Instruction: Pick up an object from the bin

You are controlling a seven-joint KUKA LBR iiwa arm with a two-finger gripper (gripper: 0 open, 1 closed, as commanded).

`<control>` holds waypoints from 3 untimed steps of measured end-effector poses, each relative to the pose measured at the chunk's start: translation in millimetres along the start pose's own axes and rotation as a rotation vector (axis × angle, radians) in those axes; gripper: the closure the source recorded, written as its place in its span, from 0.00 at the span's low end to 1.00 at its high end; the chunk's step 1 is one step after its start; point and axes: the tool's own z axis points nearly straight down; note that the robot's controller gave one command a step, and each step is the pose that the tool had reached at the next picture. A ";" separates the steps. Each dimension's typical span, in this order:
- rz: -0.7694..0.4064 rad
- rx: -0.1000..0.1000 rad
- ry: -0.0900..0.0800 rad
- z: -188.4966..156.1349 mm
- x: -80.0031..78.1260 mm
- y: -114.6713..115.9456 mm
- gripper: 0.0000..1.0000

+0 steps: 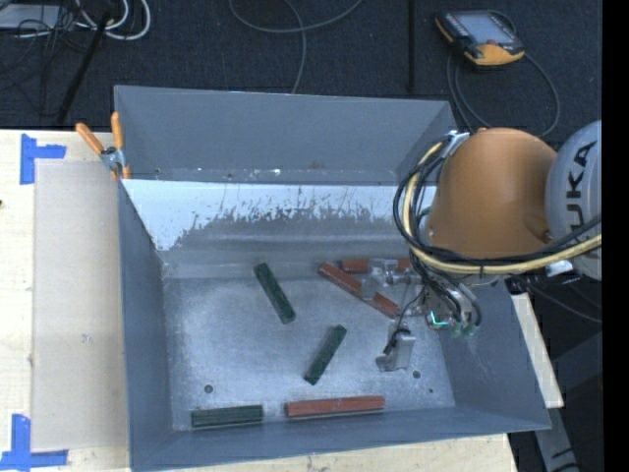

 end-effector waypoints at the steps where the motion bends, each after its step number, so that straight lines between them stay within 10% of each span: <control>1: 0.000 0.000 -0.008 -4.1 -1.5 -0.1 0.00; 3: 0.040 0.000 -0.011 94.3 14.0 7.3 0.00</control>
Offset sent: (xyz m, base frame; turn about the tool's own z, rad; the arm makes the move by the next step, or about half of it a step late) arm 0.0052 0.0306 -0.1333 0.0892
